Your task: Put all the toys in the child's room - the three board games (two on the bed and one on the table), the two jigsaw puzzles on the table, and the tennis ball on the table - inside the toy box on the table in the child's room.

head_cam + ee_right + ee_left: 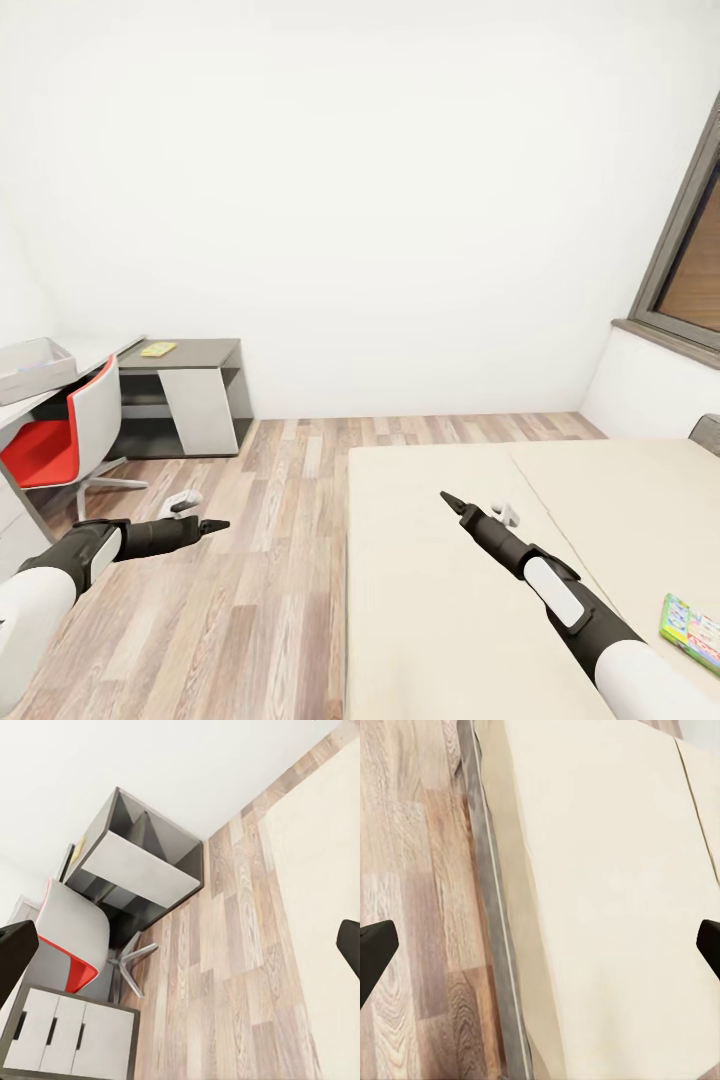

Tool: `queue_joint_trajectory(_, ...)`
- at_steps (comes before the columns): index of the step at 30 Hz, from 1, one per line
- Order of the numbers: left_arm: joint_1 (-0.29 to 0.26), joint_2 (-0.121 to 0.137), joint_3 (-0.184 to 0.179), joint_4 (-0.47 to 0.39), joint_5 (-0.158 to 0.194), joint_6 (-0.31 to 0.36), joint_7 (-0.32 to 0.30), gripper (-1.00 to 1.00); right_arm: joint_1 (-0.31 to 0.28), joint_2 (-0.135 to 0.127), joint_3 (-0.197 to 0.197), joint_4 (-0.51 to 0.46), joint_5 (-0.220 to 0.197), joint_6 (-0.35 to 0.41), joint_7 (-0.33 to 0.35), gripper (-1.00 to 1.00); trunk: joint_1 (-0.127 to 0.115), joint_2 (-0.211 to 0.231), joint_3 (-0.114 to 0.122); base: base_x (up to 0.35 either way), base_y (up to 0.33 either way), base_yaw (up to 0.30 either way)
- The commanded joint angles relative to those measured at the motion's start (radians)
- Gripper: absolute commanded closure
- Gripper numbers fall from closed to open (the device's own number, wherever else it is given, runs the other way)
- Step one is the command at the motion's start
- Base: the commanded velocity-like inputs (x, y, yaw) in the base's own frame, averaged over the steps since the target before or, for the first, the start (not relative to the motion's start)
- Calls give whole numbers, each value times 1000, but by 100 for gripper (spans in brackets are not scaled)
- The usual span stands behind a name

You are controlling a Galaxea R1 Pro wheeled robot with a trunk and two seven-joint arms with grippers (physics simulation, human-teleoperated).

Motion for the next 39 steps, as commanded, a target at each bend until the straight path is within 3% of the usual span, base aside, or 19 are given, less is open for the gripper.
queue_joint_trajectory(1, -1, 0, 9, -1, -10, 6, -5, -100, -1, -1, 4, 0, -10, 3, 1, -100, 1, -2, -2, 0, -11, 0)
queue_joint_trajectory(39, -1, 0, 10, -1, -9, 6, -6, -100, -1, -4, 4, 1, -10, 3, 2, -100, 1, -2, -2, 0, -54, 0)
